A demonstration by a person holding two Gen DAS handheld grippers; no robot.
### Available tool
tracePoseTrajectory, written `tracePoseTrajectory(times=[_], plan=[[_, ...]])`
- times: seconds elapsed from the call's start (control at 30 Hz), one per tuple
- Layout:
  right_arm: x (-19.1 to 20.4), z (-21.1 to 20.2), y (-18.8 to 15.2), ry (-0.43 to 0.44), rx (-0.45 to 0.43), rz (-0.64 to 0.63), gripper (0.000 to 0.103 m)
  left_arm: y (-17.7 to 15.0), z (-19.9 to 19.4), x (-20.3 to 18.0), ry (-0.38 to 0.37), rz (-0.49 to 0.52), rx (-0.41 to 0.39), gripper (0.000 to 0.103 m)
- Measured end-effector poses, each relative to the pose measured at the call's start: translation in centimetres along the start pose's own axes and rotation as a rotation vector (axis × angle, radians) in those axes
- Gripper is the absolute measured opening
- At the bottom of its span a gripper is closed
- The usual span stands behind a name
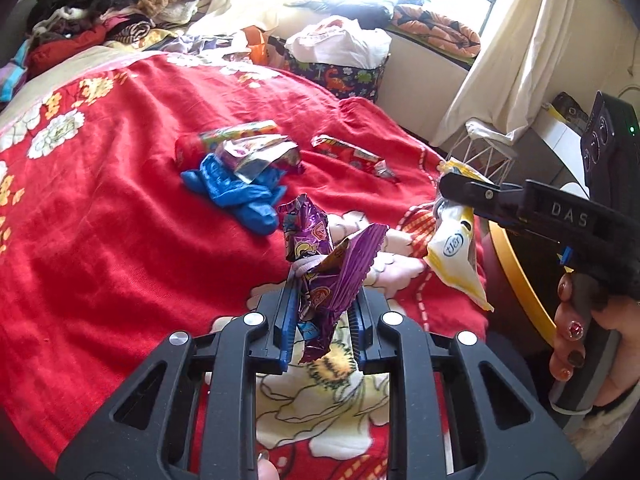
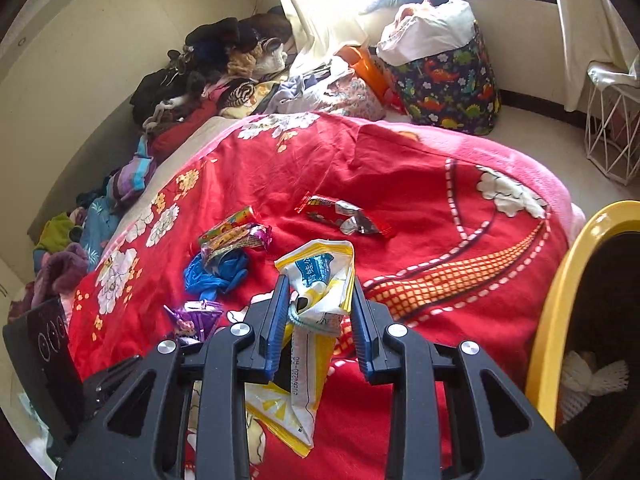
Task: Collect trash
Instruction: 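Carry both wrappers over the yellow bin and open both tools to drop them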
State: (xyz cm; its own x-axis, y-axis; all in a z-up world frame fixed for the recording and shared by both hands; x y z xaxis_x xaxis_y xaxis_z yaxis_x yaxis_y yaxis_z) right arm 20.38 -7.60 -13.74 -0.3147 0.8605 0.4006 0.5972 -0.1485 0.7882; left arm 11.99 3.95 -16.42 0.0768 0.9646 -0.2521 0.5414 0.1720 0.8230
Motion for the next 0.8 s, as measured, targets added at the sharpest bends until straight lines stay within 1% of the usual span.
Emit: tracePoseTrajectory(times=[0.4, 0.8], plan=[[-0.7, -2.7, 0.6, -0.021, -0.046, -0.019, 0.028, 1.6, -0.8, -2.6, -0.035, 0.040, -0.039, 0.016], [-3.2, -5.1, 1.4, -0.061, -0.077, 0.003, 0.028, 2.7, -1.1, -5.1, -0.064, 0.072, -0.066, 0.016]])
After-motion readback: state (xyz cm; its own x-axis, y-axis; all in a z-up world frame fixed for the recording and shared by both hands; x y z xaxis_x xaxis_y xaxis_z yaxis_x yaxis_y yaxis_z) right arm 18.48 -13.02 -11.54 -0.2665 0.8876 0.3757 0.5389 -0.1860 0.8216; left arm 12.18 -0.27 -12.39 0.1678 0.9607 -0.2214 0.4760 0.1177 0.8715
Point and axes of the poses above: each gripper's, at about its wrist camera, not at the fingertips, and z roughly the way its jaws point, x to its left, y to its top, the point moved 6 cm from there along z, roughly the way its jaws point, and after that the axes turned 15 degrees about -x, right-handed, at the moved point
